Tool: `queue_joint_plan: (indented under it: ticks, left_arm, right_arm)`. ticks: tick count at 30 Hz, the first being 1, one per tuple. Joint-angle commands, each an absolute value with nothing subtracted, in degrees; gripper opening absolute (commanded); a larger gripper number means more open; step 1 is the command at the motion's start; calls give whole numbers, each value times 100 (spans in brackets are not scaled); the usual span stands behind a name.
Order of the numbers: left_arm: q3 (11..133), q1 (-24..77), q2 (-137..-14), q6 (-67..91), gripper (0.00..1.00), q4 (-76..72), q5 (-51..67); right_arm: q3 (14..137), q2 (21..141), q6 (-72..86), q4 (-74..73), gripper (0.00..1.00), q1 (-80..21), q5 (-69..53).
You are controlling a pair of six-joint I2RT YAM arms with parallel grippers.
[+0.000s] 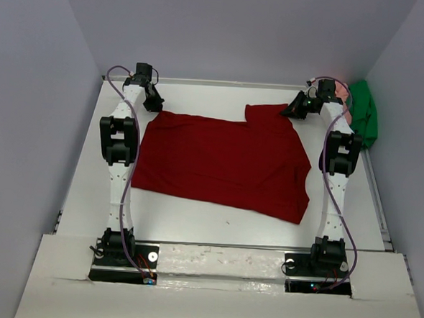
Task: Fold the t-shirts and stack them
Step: Fold the tshirt
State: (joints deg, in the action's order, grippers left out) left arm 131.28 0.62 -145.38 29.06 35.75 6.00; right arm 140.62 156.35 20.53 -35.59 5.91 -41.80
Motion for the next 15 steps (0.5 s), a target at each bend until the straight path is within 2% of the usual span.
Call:
queue_joint_plan:
  ticks: [1,15]
  left_arm:
    - [13105,44,-14283,2883,2,3577,554]
    - [12736,44,-13676,2856,0,3682,202]
  right_arm:
    - [13922,15232,1960,-3647,0,562,-3912]
    - [14396,14828,1696,-3700,0,562,-3085]
